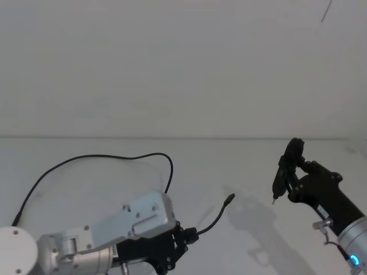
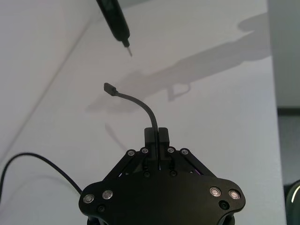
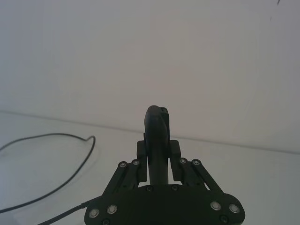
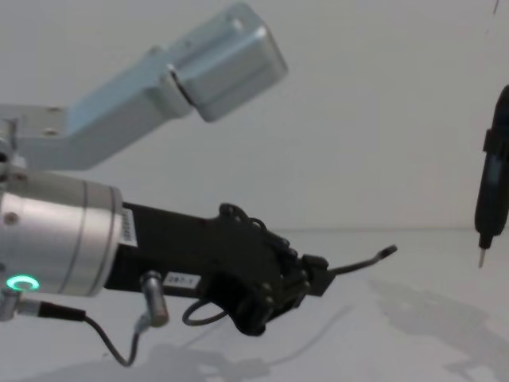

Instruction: Pick up the data cable with the one hand.

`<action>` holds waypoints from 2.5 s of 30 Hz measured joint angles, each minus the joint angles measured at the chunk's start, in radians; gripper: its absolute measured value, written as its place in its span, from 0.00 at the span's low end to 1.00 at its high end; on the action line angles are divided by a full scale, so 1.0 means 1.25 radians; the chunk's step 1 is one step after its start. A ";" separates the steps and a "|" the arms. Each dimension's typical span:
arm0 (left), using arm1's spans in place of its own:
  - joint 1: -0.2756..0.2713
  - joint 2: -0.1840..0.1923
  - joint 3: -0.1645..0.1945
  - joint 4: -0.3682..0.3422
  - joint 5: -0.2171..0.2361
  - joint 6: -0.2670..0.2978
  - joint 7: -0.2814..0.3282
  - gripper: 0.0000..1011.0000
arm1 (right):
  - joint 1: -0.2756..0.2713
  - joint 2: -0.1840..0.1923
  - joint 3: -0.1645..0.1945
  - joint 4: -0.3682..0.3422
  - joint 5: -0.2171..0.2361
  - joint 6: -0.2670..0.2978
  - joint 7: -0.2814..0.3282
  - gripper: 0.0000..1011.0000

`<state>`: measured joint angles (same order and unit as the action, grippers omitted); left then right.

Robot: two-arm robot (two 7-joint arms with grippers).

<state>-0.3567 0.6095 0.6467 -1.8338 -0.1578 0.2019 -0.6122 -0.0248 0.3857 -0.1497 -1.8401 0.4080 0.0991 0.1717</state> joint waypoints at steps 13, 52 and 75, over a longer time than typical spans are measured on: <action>0.019 0.057 -0.042 -0.004 -0.062 -0.131 -0.062 0.04 | 0.006 0.030 0.054 -0.061 0.108 0.058 0.064 0.28; 0.029 0.097 -0.060 -0.011 -0.095 -0.187 -0.097 0.04 | 0.082 0.064 0.032 -0.074 0.287 0.196 0.151 0.28; 0.030 0.098 -0.061 -0.011 -0.096 -0.190 -0.098 0.04 | 0.117 0.070 -0.008 -0.037 0.310 0.208 0.168 0.28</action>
<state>-0.3197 0.7325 0.5701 -1.8471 -0.2783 -0.0351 -0.7352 0.1218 0.4737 -0.1595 -1.8858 0.7952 0.3589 0.3818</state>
